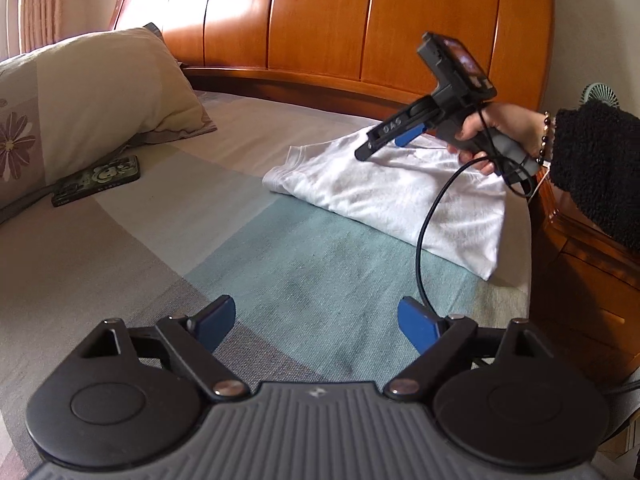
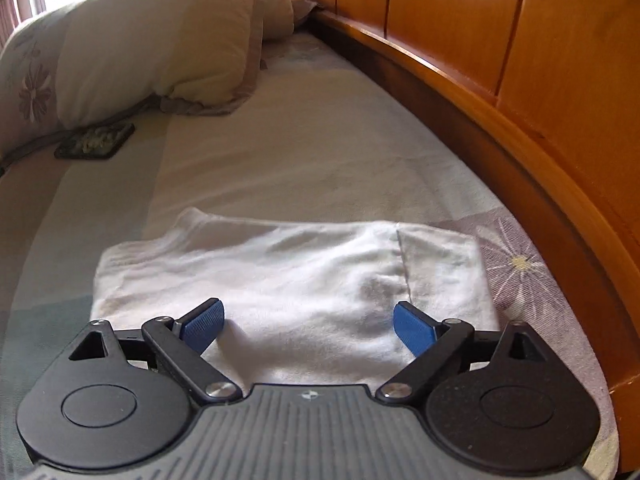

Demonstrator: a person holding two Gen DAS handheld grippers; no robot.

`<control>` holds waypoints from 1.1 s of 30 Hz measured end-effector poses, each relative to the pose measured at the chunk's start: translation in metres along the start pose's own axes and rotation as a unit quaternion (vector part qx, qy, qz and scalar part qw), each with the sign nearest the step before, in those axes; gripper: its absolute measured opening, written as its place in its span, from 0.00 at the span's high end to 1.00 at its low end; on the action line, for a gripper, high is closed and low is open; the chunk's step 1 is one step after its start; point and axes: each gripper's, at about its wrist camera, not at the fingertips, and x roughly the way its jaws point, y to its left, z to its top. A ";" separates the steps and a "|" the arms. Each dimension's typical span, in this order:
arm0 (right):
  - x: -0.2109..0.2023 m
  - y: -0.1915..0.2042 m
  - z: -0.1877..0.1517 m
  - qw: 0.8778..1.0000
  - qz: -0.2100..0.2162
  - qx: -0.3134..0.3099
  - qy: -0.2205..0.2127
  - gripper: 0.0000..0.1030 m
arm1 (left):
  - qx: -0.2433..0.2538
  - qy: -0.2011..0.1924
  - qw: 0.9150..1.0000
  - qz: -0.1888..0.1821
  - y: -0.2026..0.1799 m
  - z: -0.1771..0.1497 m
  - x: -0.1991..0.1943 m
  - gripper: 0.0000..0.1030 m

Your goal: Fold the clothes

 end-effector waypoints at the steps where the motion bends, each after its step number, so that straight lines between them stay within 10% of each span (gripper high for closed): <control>1: 0.004 0.005 0.000 1.000 -0.001 -0.016 -0.015 0.00 | -0.001 0.000 1.000 0.002 0.002 0.000 -0.001 0.14; 11: -0.002 0.091 0.009 0.991 0.006 -0.132 0.000 0.04 | -0.033 -0.006 0.999 0.026 0.028 -0.011 -0.016 0.13; 18: 0.002 0.106 0.015 0.995 0.051 -0.091 -0.004 0.04 | -0.020 -0.006 0.999 0.034 0.030 -0.018 -0.032 0.10; 26: 0.021 0.092 0.018 0.998 0.010 -0.056 0.017 0.04 | -0.031 -0.003 0.998 0.048 0.032 -0.024 -0.035 0.08; 33: -0.041 0.083 -0.012 0.998 0.036 -0.039 -0.039 0.02 | -0.029 -0.015 0.998 0.062 0.032 -0.026 -0.055 0.04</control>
